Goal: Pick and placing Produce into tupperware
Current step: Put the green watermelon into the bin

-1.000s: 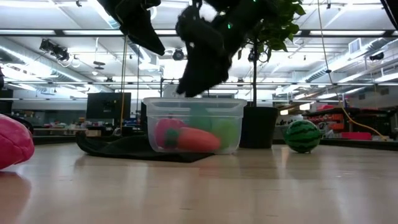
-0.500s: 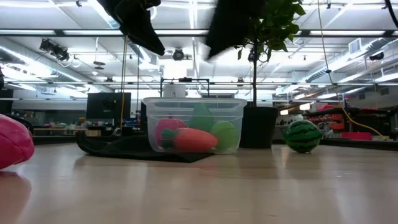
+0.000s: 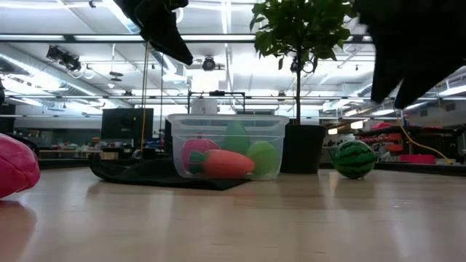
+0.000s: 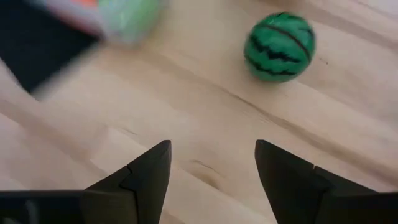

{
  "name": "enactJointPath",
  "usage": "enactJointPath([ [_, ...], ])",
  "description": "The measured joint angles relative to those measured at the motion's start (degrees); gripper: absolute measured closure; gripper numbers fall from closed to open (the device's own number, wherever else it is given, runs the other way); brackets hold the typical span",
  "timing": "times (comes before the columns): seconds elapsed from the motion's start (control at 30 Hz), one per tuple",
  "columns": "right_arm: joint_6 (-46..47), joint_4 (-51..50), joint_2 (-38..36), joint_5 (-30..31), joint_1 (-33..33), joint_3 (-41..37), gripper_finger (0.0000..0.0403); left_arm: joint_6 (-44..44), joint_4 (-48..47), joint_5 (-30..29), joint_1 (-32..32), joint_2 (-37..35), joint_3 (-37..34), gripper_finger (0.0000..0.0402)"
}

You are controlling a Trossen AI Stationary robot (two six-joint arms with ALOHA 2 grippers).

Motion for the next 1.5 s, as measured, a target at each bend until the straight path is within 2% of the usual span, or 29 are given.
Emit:
enactJointPath([
  [0.1,8.68,1.03,-6.96,4.92,4.00,-5.31,0.0170,-0.01,0.01,0.01,-0.01,0.00,0.00,0.0217],
  [0.2,11.15,1.31,-13.85,6.11,6.76,-11.40,0.0172,0.01,0.00,0.02,0.01,0.00,0.00,0.0219],
  [0.4,0.75,11.55,-26.21,5.69,8.23,-23.38,0.0159,0.00,0.01,0.02,-0.01,0.00,0.00,0.0218],
  [0.57,-7.78,16.73,-32.22,5.56,5.33,-29.26,0.0129,-0.02,-0.07,0.02,-0.01,0.00,0.00,0.0214],
  [0.87,-12.60,18.14,-34.16,3.61,-4.58,-33.68,0.0055,-0.02,-0.01,0.00,-0.01,0.00,0.00,0.0214],
  [1.1,-20.86,26.71,-33.97,-4.39,-13.75,-35.44,0.0008,-0.07,-0.03,0.00,0.01,0.00,0.00,0.0216],
  [1.5,-34.42,33.33,-33.87,-9.43,-24.70,-35.44,0.0004,-0.09,-0.03,0.00,0.05,0.00,0.00,0.0217],
])
